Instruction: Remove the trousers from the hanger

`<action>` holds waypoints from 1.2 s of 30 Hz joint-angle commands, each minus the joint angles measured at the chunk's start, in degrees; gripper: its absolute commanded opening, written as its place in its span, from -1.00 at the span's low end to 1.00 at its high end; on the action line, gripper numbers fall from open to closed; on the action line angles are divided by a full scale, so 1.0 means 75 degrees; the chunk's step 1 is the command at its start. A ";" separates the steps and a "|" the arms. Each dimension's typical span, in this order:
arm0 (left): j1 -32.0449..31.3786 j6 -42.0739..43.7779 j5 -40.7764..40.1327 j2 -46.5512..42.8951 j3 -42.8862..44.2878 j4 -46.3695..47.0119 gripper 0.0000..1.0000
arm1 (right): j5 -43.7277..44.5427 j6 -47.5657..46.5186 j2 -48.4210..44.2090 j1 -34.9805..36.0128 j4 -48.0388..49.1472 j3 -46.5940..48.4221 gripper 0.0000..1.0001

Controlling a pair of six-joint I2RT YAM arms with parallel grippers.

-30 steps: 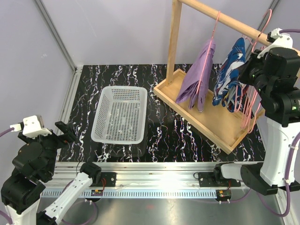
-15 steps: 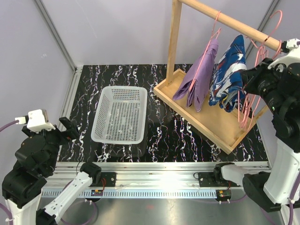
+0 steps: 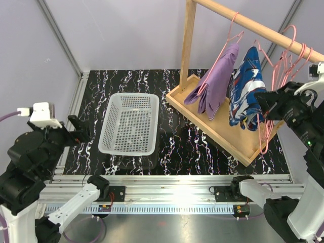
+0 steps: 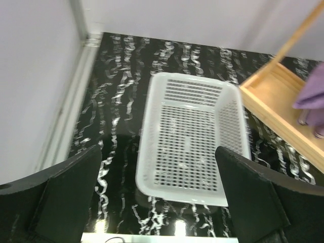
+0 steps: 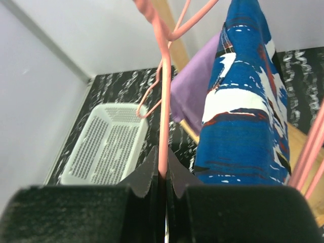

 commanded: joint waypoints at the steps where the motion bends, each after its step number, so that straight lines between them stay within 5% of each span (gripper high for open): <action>1: -0.0029 0.0194 0.1533 0.0812 0.0545 0.0490 0.98 | -0.1347 -0.0025 -0.0433 -0.0010 0.1027 0.0063 -1.00; 7: -0.0053 0.0124 0.3630 0.1751 0.0547 0.1801 0.98 | -0.2111 0.0466 -0.1054 -0.0011 0.0758 -0.0289 -1.00; 16: -0.1890 -0.0497 0.3401 0.1414 -0.0880 0.3454 0.98 | -0.3434 0.0935 -0.1593 -0.0011 0.0499 -0.0710 -1.00; 22: -0.4210 -0.0779 0.1329 0.0967 -0.2030 0.4626 0.98 | -0.3835 0.1064 -0.1617 -0.0011 0.0312 -0.0793 -1.00; 28: -0.7700 -0.0055 -0.2466 0.1656 -0.2547 0.5715 0.98 | -0.2539 0.0959 -0.1489 -0.0092 0.0020 -0.0665 -1.00; 30: -0.8847 0.0952 -0.3979 0.2254 -0.2780 0.6920 0.98 | -0.2207 0.0971 -0.1313 -0.0128 -0.0122 -0.0535 -1.00; 36: -0.9182 0.1565 -0.3726 0.4116 -0.1799 0.8084 0.98 | -0.1984 0.0983 -0.1067 -0.0327 -0.0110 -0.0266 -1.00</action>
